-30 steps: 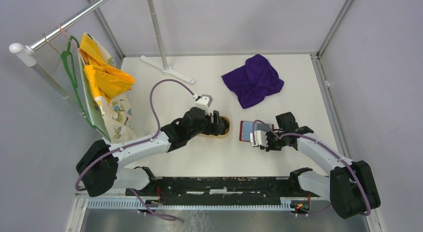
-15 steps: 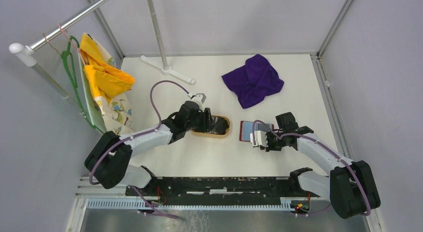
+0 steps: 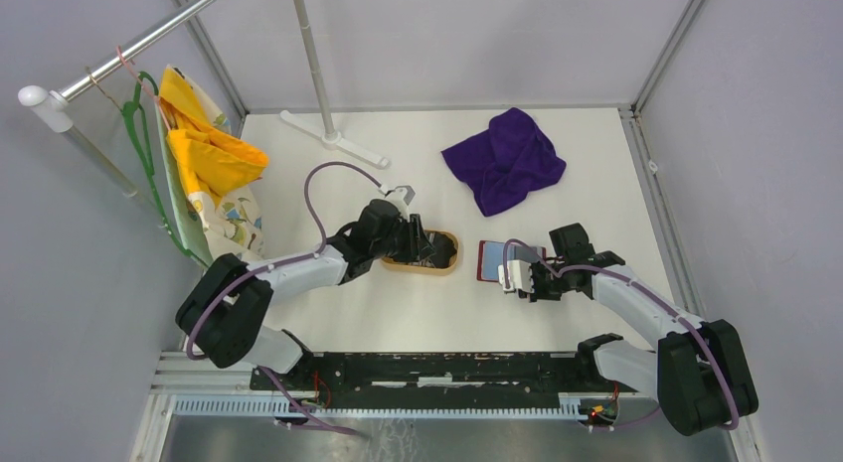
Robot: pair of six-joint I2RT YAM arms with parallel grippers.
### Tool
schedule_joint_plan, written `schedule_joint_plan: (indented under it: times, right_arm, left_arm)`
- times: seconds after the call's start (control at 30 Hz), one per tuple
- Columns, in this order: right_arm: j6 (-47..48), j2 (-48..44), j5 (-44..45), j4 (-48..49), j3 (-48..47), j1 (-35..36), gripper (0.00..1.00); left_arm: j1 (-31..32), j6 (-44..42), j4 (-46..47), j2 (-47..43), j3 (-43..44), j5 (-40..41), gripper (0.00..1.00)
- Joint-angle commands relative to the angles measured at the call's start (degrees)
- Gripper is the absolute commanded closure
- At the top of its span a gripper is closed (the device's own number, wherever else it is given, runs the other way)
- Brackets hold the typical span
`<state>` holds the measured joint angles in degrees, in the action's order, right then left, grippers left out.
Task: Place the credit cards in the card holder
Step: Pick up the credit card from the storage box.
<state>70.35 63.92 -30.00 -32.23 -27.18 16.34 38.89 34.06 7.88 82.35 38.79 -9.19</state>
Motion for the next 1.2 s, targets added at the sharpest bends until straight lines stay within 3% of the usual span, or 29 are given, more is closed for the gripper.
schedule_joint_plan:
  times: [0.0, 0.17, 0.47, 0.63, 0.8, 1.03, 1.17]
  right_arm:
    - [0.2, -0.8, -1.9, -0.5, -1.7, -0.2, 0.74]
    - [0.2, -1.0, -2.1, -0.5, -1.7, -0.2, 0.74]
    - [0.0, -1.3, -2.7, -0.7, -2.0, -0.2, 0.74]
    - [-3.1, -1.3, -11.4, -3.3, -5.3, -1.9, 0.73]
    - [-5.6, -0.9, -22.6, -5.9, -7.8, -4.9, 0.68]
    - [-11.0, 0.2, -34.3, -6.5, -9.5, -11.4, 0.53]
    - [-18.2, 0.8, -39.1, -2.1, -9.4, -13.4, 0.47]
  left_arm:
    - [-0.3, 2.5, 3.4, 1.0, 2.2, -1.5, 0.58]
    - [-0.4, 2.4, 3.1, 2.0, 2.7, -1.0, 0.65]
    - [-0.5, 2.2, 1.4, 0.0, 2.7, 0.2, 0.97]
    - [-0.5, 1.2, 0.4, -5.9, 1.4, 1.0, 0.98]
    - [-0.5, 1.5, 4.4, -11.9, -2.0, -3.6, 0.98]
    - [-0.4, 8.1, 19.8, -15.8, -8.3, -9.2, 0.98]
    - [1.0, 13.4, 31.7, -14.3, -11.2, -10.1, 0.98]
